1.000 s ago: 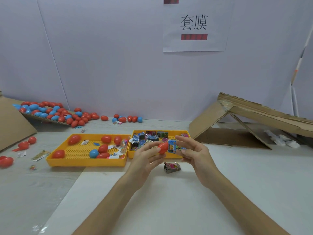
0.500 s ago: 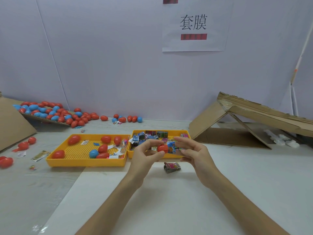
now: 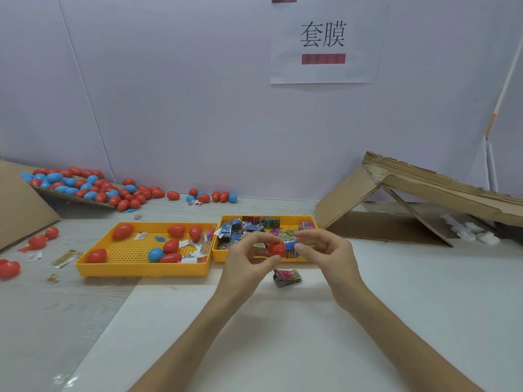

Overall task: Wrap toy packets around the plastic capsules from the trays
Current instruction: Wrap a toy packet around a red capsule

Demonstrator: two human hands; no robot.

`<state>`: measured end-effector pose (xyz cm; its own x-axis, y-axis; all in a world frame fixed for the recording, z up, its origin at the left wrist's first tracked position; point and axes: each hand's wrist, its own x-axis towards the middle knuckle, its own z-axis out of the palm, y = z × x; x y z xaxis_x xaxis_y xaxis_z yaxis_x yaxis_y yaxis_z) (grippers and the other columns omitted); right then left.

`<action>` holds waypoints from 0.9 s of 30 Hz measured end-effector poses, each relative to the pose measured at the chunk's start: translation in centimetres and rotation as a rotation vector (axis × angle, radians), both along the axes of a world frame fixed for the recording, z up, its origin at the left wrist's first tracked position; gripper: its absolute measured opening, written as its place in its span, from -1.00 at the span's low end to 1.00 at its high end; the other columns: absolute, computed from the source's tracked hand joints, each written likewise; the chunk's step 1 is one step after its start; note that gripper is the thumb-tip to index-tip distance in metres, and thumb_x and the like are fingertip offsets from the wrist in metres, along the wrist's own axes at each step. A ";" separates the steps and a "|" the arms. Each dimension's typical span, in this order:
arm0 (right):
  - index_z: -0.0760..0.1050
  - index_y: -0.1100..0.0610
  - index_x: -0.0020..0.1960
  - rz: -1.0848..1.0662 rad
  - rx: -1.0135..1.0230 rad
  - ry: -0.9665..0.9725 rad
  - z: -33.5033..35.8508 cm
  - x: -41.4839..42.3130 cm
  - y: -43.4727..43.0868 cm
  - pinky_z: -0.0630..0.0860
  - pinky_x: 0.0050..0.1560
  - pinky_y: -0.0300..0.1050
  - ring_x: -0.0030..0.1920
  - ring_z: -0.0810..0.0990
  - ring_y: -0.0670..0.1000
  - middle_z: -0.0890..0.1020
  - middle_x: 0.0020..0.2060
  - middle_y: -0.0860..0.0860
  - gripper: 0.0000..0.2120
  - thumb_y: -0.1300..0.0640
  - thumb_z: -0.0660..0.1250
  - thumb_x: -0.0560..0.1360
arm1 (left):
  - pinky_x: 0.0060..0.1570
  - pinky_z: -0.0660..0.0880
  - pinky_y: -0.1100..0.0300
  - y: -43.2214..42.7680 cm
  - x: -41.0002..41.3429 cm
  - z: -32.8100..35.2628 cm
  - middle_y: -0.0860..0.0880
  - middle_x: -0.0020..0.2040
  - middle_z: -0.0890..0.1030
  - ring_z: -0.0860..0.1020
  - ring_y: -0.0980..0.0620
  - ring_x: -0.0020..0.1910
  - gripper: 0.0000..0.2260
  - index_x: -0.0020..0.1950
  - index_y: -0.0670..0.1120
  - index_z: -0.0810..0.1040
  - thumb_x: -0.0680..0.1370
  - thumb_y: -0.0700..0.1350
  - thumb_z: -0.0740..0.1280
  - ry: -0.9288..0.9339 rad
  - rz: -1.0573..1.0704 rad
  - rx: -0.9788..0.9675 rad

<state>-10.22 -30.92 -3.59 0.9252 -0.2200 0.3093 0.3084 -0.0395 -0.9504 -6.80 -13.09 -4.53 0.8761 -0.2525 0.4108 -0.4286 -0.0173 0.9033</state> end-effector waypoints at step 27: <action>0.66 0.16 -0.02 0.108 0.076 0.002 -0.2 0.0 0.2 0.58 -0.13 -0.29 -0.05 0.74 0.04 0.75 -0.11 0.11 -0.81 0.38 0.48 0.44 | -0.14 0.63 0.22 -0.1 0.2 -0.5 0.05 0.03 0.67 0.67 0.06 -0.09 -0.76 0.00 0.13 0.67 0.51 -0.23 0.50 -0.075 0.055 0.068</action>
